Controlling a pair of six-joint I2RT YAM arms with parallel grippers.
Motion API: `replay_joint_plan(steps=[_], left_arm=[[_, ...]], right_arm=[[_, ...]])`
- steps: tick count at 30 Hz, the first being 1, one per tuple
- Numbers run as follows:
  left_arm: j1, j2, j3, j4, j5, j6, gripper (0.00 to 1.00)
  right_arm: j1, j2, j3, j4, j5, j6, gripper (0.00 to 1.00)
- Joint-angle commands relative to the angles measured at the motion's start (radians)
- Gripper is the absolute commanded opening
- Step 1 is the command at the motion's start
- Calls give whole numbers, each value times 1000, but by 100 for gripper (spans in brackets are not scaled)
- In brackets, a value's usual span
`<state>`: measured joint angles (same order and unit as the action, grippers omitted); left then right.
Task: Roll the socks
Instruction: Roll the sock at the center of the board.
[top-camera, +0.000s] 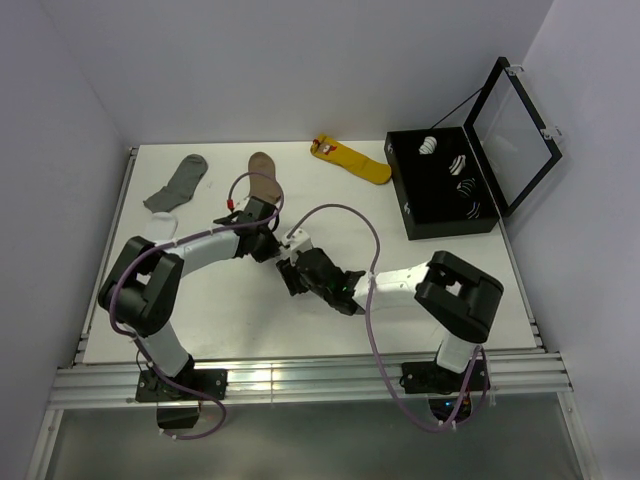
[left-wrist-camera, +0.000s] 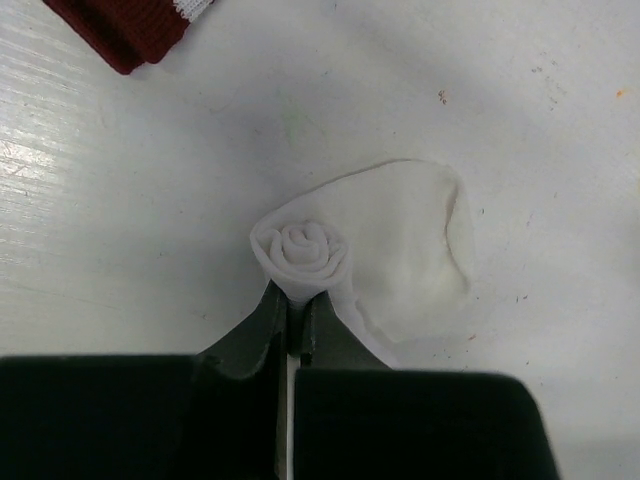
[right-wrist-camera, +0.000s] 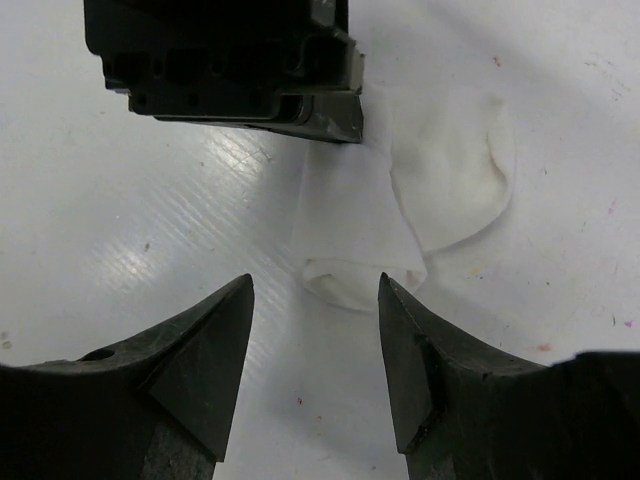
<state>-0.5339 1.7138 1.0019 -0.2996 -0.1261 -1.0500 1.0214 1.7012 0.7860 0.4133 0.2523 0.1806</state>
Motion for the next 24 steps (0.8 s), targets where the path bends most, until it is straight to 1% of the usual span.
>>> replay_joint_plan(steps=[1,9,14,20,21,22,23,24], left_arm=[[-8,38,13,-104,3,41,0],[-8,46,17,-98,36,54,0],[-8,47,18,-99,42,61,0],[-8,33,4,-82,54,53,0],[-8,32,1,-79,57,51,1],[-8,30,0,-76,60,51,0],[-8,29,0,-76,65,51,0],[-6,30,4,-75,66,48,0]], right_arm=[[22,49,51,117,80,-87,61],[37,141,99,163,134,-135,61],[37,204,148,122,145,-145,59],[34,242,179,42,118,-107,55],[31,236,177,32,107,-101,53],[28,233,176,18,96,-87,46],[20,226,171,12,79,-84,42],[17,221,168,7,71,-75,32]])
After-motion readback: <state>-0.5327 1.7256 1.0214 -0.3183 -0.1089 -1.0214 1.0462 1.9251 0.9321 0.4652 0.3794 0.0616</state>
